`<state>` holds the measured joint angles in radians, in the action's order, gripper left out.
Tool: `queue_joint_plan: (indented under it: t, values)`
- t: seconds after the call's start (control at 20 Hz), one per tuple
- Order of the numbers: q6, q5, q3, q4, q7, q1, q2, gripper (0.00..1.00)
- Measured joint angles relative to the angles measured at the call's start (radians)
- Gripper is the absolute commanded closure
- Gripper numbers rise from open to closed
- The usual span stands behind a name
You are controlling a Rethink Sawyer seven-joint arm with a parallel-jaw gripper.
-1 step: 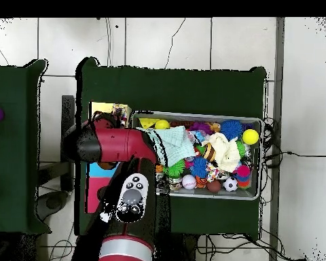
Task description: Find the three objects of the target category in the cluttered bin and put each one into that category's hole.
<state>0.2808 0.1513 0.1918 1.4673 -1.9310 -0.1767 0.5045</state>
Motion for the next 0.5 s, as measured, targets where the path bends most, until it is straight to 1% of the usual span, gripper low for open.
queue_joint_plan:
  t: [0.1, 0.5]
  values:
    - [0.013, 0.000, 0.000, 0.015, 0.000, -0.004, 0.010, 1.00]
    - [0.017, 0.000, 0.001, 0.026, 0.000, -0.011, 0.013, 1.00]
